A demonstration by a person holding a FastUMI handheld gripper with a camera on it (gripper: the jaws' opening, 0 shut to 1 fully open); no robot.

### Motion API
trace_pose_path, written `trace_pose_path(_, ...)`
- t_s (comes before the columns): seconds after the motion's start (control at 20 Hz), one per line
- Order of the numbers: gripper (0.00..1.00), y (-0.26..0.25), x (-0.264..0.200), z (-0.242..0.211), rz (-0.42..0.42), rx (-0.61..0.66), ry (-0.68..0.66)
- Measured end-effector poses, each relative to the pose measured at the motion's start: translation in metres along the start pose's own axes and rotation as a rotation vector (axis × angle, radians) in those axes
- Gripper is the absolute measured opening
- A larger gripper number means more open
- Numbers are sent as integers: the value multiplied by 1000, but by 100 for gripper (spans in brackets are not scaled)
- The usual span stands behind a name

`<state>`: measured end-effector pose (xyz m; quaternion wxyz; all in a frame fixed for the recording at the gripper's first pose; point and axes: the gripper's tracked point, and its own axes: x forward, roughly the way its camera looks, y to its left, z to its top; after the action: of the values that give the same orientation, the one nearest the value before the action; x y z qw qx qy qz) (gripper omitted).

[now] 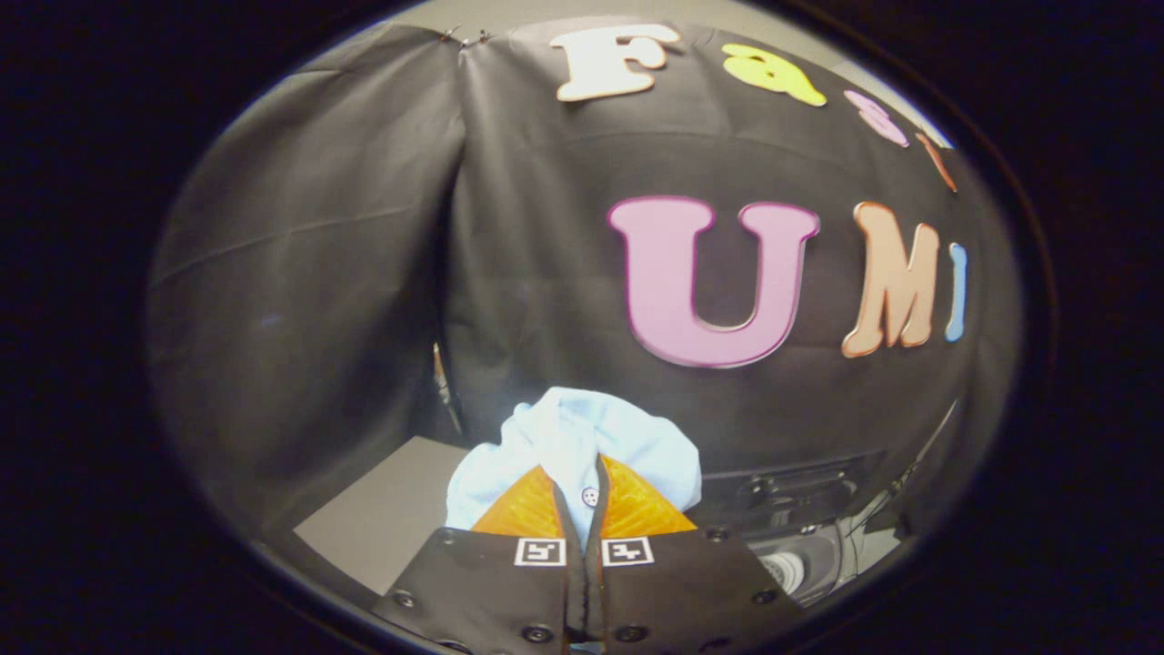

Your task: Put the clothes into the washing machine and then close the washing machine lid.

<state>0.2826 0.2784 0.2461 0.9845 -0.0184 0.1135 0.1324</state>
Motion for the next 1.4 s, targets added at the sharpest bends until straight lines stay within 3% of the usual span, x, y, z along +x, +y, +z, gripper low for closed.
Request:
trace_pose_path(0.3, 1, -82, -33, 45, -153, -78, -191)
trace_pose_path(0.55, 1, -133, -43, 26, -221, -128, -172)
trace_pose_path(0.95, 1, -209, -11, -65, -285, -25, -54)
trace_pose_path(1.4, 1, -256, 33, -202, -303, 93, 88)
